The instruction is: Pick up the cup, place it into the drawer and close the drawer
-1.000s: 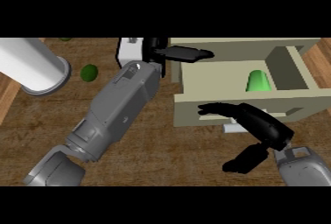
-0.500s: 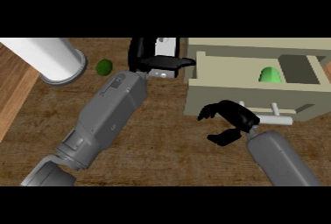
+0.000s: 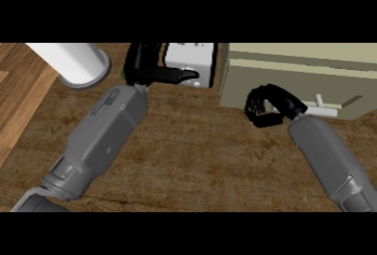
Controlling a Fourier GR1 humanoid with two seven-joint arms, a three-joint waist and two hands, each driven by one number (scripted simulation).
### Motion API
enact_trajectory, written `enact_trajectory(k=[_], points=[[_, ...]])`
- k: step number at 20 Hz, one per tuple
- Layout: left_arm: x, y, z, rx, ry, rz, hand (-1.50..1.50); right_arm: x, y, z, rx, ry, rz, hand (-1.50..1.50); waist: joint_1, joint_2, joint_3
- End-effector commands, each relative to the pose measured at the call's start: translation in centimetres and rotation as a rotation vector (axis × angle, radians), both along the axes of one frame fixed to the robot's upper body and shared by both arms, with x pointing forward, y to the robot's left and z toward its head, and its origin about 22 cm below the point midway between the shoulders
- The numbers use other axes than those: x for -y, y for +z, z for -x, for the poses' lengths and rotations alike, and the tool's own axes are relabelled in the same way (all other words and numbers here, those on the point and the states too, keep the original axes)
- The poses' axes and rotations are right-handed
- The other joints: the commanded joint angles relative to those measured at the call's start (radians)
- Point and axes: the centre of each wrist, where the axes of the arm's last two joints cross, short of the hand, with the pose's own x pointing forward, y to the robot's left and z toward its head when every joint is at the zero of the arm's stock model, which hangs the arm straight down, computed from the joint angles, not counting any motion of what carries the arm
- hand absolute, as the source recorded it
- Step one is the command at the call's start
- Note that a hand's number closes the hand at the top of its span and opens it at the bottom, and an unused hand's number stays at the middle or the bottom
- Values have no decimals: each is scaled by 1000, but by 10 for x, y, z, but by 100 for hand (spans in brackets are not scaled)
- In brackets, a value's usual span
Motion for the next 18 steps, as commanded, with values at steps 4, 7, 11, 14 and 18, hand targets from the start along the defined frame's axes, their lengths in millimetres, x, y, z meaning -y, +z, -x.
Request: enact_trajectory(k=[4, 7, 11, 14, 18], points=[[-37, -11, 6, 4, -13, -11, -150, 40, 54, -37, 133, -167, -74, 150, 46, 16, 1], [-30, -14, 9, -13, -49, -10, -150, 45, 66, -42, 134, -207, -102, 150, 57, 18, 1], [-31, -15, 12, -4, -79, -9, -150, 61, 81, -44, 136, -213, -122, 150, 77, 24, 1], [-39, -20, 14, 0, -74, -19, -150, 57, 94, -48, 149, -217, -155, 150, 82, 26, -1], [-37, -19, 15, -3, -92, -8, -150, 72, 93, -42, 148, -210, -164, 150, 89, 30, 1]])
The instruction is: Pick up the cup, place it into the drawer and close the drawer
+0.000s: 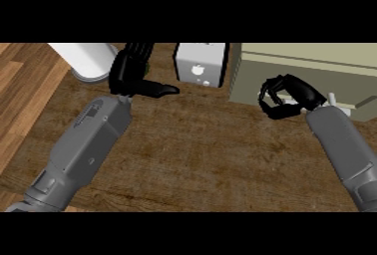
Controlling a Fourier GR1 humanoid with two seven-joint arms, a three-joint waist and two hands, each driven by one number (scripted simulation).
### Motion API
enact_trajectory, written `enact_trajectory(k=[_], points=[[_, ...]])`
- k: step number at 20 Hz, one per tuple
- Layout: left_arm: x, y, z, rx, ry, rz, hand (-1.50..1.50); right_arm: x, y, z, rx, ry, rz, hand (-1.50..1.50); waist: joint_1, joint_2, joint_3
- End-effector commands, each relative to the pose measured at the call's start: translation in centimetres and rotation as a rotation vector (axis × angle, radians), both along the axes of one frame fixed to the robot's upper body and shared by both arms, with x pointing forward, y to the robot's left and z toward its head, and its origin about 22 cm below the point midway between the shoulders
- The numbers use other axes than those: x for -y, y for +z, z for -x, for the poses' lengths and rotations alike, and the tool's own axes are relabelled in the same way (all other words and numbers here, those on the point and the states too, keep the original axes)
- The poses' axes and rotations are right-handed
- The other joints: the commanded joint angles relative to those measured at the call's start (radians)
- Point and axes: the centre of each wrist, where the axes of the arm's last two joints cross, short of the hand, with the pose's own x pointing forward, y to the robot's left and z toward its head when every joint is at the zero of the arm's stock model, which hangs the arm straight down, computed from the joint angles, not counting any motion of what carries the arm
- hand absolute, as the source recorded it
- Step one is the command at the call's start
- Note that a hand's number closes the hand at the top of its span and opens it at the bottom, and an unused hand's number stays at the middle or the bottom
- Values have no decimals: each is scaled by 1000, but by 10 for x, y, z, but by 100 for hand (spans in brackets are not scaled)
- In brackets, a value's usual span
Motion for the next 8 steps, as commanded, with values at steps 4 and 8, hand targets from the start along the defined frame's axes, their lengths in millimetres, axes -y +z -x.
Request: enact_trajectory(k=[4, 8], points=[[-3, 1, 2, 8, -32, 17, -150, 36, 93, -30, 190, -190, 27, 150, 40, 16, -13], [-8, -3, 4, -1, -39, 19, -150, 36, 94, -29, 175, -165, 24, 150, 47, 21, -14]])
